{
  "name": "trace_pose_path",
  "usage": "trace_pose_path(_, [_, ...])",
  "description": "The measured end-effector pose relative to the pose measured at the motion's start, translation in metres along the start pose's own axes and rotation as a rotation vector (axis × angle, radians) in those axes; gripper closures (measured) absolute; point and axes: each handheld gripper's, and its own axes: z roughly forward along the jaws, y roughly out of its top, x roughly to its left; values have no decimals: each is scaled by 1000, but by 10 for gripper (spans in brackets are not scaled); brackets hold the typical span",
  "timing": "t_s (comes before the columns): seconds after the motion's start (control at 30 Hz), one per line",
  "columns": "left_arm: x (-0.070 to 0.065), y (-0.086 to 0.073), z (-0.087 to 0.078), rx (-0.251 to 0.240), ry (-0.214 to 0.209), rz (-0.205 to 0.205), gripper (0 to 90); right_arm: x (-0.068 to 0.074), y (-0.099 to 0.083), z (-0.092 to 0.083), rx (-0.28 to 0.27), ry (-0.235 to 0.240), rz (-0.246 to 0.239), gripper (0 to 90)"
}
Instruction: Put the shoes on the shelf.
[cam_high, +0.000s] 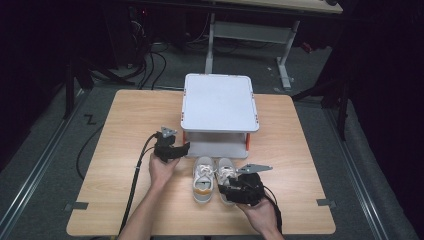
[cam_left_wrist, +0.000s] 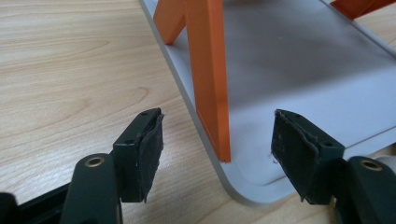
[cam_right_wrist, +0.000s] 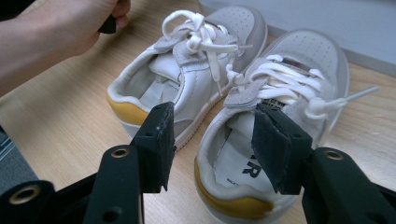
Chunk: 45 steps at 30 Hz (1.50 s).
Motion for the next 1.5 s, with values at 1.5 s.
trace_pose_path(1.5, [1,-1,5,-25,22,23,349,30,24,31,123,-212,88,399])
